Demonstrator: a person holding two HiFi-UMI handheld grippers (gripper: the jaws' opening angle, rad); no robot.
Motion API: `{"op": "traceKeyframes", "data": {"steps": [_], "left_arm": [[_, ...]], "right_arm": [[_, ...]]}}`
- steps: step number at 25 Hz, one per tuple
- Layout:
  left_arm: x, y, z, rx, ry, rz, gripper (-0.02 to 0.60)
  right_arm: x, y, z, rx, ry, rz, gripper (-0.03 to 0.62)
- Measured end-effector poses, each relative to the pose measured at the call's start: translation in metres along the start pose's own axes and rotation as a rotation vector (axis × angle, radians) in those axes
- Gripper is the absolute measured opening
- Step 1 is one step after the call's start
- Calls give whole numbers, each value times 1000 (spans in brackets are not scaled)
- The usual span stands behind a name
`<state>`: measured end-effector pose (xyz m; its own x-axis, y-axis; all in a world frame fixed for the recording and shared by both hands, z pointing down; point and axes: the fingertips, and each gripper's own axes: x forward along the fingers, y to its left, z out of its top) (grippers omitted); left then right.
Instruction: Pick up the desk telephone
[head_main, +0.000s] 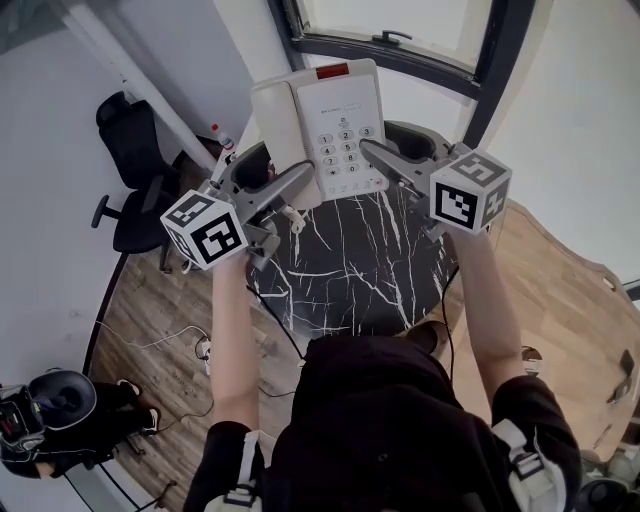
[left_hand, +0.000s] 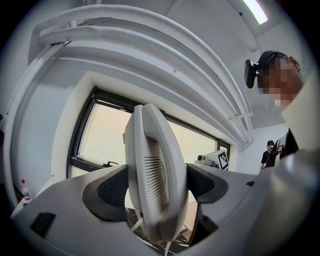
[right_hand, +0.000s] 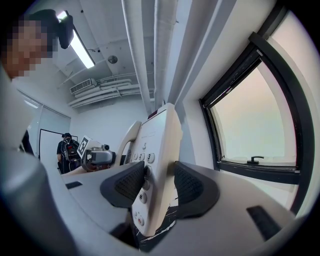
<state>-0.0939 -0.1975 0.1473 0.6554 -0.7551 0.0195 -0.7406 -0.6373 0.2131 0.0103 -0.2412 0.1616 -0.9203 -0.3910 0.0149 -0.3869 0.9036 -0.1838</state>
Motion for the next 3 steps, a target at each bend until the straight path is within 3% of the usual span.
{"op": "traceKeyframes", "data": {"steps": [3], "left_arm": [[0,2,-1,4,4,3,382]], "right_arm": [[2,-1,-1,0,2,1,206]]}}
